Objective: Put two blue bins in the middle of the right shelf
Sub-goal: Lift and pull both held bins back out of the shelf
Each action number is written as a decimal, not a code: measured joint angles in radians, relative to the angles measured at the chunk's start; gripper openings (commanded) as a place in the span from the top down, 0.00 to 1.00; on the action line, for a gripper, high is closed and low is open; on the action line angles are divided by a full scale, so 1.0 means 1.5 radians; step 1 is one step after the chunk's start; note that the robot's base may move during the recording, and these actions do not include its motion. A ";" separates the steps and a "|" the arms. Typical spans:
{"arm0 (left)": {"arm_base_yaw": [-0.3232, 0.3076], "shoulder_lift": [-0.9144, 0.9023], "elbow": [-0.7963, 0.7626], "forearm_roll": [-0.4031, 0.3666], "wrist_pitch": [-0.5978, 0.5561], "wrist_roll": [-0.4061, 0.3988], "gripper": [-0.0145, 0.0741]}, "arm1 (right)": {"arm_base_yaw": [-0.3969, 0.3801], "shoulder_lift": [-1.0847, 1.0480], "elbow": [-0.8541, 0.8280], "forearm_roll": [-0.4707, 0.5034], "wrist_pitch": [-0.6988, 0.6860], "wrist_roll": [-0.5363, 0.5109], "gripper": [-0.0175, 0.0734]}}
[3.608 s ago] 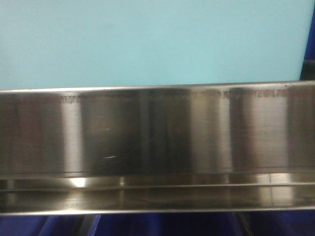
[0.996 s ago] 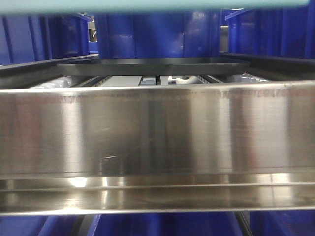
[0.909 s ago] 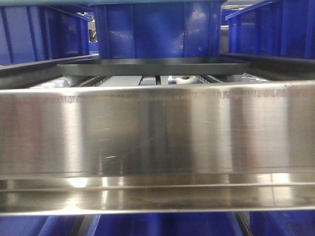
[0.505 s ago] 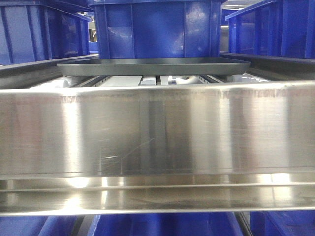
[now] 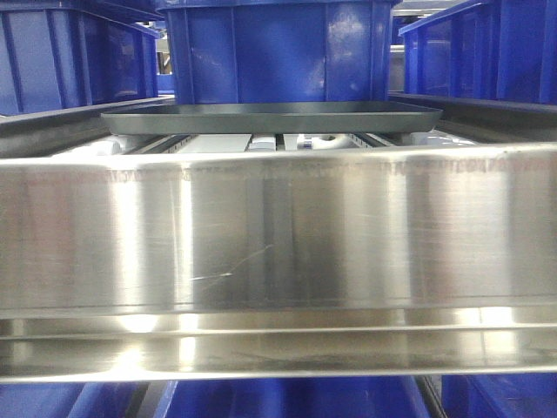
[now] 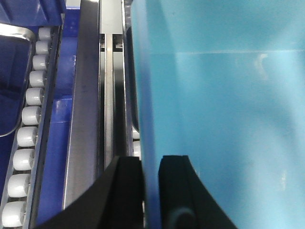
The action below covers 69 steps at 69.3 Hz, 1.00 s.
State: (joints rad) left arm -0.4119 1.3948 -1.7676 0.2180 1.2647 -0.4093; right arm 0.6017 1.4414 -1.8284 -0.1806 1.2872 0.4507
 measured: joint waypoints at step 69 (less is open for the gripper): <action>0.004 0.000 0.000 0.042 -0.160 0.000 0.96 | -0.005 0.000 0.000 -0.043 -0.145 -0.006 0.99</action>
State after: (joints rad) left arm -0.4053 1.3948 -1.7676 0.2815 1.0241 -0.4093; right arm 0.5940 1.4414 -1.8284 -0.2448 1.0700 0.4416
